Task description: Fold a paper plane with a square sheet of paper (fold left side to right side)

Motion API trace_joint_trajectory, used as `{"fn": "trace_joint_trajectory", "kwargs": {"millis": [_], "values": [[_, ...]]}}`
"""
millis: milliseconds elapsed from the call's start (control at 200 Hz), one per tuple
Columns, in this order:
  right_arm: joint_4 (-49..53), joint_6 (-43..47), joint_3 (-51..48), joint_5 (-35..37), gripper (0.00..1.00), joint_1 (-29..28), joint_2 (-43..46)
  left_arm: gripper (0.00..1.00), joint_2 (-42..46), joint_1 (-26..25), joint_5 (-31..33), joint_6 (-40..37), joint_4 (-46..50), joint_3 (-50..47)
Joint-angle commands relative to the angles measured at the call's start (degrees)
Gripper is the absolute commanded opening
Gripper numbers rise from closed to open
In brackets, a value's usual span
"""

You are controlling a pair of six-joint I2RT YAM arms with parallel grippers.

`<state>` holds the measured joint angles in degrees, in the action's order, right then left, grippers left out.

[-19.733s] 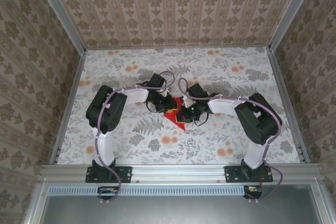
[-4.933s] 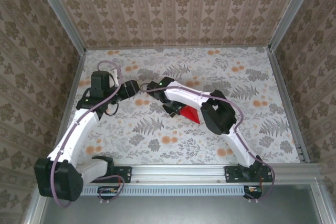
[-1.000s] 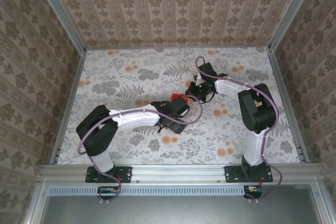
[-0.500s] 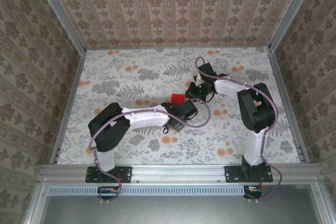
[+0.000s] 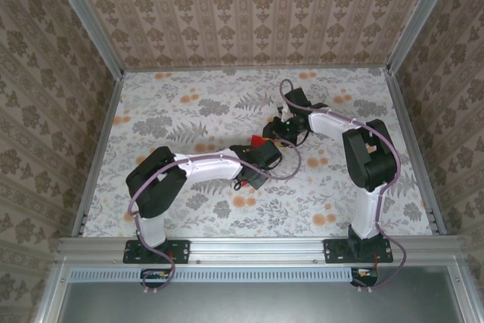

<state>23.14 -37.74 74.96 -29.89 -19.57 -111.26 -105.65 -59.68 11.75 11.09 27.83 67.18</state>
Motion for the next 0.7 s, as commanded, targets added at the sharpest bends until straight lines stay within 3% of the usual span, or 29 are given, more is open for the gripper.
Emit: {"fn": "trace_joint_trajectory", "kwargs": {"millis": [0,120,295,455,695], "values": [[2.5,3.5,0.9,5.5,0.5,1.2,5.4,0.0,2.5,2.7,-7.8,0.1,0.2,1.6],[3.2,5.4,-2.1,11.7,0.65,3.1,10.9,0.0,2.5,5.2,-15.8,0.7,0.0,2.3],[0.1,6.3,-10.5,16.7,0.78,4.5,18.6,0.0,2.2,10.6,-29.2,4.5,-2.9,2.3],[-7.4,5.0,-18.3,12.8,0.8,4.4,21.3,0.0,1.1,15.9,-41.0,11.1,-9.1,0.9],[-20.3,2.2,-25.7,5.4,0.77,2.6,20.0,0.0,-1.0,19.6,-51.3,19.3,-18.8,-2.0]]}}
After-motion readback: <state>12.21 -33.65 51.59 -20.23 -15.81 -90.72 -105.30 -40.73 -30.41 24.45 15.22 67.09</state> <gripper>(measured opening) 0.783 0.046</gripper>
